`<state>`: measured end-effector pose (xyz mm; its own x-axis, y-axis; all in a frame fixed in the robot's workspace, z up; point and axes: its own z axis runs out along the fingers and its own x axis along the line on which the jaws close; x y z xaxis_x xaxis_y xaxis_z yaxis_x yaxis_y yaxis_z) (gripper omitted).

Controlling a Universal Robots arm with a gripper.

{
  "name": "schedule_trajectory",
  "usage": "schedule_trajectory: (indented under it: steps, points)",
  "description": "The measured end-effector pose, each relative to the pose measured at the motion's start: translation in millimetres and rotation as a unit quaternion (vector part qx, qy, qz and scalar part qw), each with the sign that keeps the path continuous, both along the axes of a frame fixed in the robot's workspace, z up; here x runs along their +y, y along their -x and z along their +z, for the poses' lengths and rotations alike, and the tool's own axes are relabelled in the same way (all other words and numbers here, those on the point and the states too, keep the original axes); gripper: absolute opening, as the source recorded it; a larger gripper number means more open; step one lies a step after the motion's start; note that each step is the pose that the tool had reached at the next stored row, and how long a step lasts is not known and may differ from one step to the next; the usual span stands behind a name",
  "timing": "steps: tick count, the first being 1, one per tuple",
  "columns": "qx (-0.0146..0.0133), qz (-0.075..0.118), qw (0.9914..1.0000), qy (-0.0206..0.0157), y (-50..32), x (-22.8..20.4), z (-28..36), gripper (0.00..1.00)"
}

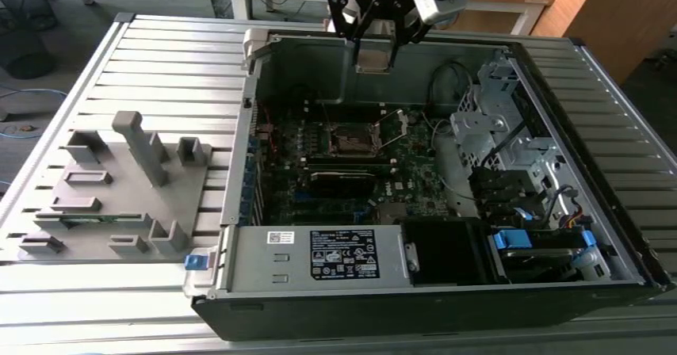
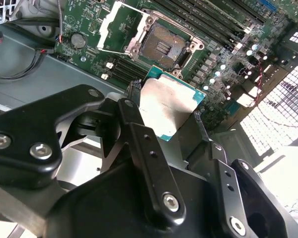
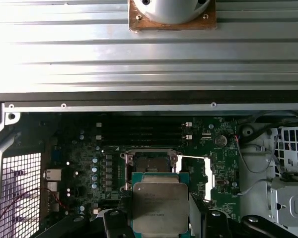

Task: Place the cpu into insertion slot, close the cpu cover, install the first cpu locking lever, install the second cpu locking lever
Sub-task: 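Place the cpu into insertion slot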

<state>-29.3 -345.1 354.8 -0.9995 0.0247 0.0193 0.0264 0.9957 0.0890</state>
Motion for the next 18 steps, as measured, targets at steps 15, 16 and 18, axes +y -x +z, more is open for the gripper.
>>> schedule_trajectory:
  steps: [15, 16, 18]
  points:
    - [-0.0001, 0.000, 1.00000, -0.0001, 0.0, 0.0, -2.7, 0.54]
    - [-0.0001, 0.000, 1.00000, -0.0001, 0.0, -0.1, -3.5, 0.54]
    - [-0.0002, 0.000, 1.00000, 0.0000, 0.0, 0.0, -5.4, 0.54]
